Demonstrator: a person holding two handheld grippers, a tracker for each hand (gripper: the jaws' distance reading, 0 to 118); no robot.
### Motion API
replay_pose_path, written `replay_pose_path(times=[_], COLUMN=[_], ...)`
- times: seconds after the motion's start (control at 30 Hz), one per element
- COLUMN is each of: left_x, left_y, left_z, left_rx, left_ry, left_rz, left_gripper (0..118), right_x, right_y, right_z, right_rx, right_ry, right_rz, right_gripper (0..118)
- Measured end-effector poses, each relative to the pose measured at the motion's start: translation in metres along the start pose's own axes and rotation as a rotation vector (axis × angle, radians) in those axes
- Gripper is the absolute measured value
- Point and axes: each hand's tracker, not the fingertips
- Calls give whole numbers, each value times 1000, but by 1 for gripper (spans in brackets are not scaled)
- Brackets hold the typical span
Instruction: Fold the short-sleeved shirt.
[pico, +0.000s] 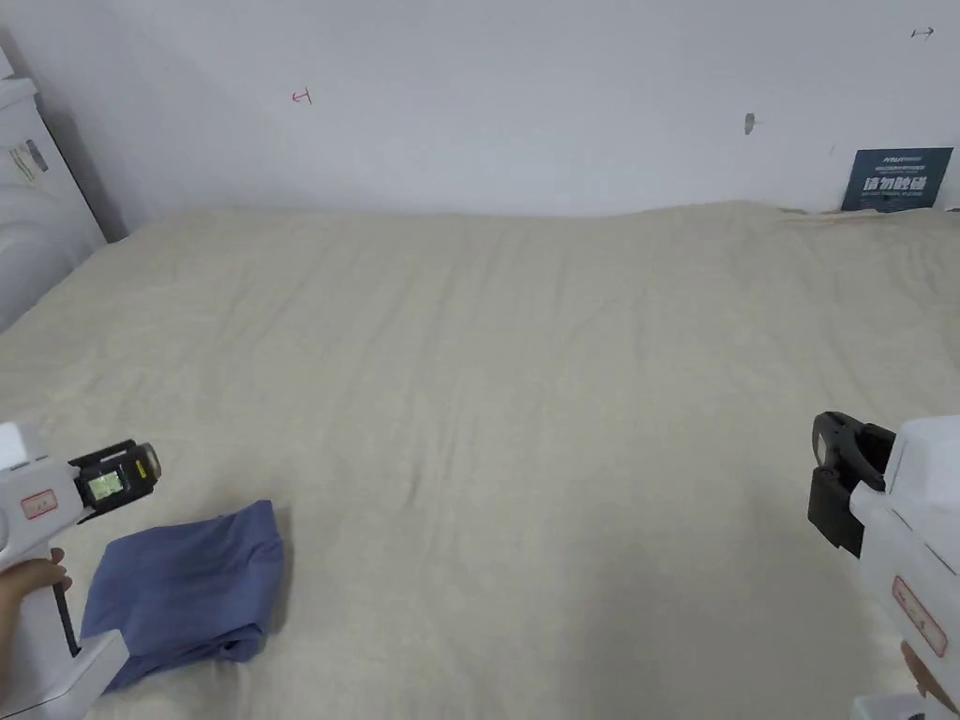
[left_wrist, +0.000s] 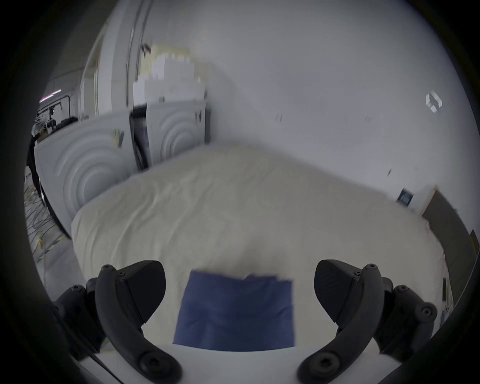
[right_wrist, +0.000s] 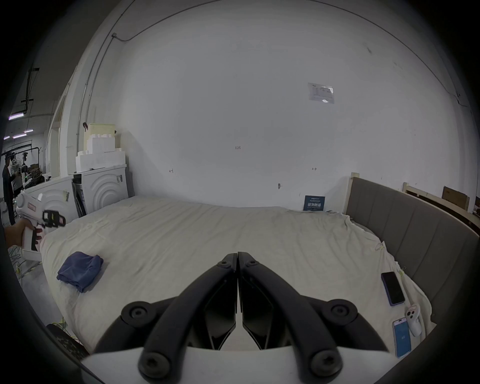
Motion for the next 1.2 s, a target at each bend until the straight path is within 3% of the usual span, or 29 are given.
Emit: replay_pose_path(times=[0.27,0.47,0.63,0.87,1.2], left_x=[66,126,165,199,232], left_y=[24,17,-6,-40,-76], left_z=[82,126,146,142,142], left_rx=[259,423,502,519,510], left_ry=[-126,-183,-207,-291,-334], left_rz=[-64,-161,-189,-177,-209], left_gripper=[116,107,81,3,0], right_x=[17,33,36,28,34], right_y=[24,27,30,34,33], right_z=[29,37,47,66,72], right_rx=[41,94,121,151,171], right_ry=[-45,-77,-89,-108,-145], right_rz=[-5,-3,2,5,-8], right_gripper=[0,0,0,0,0])
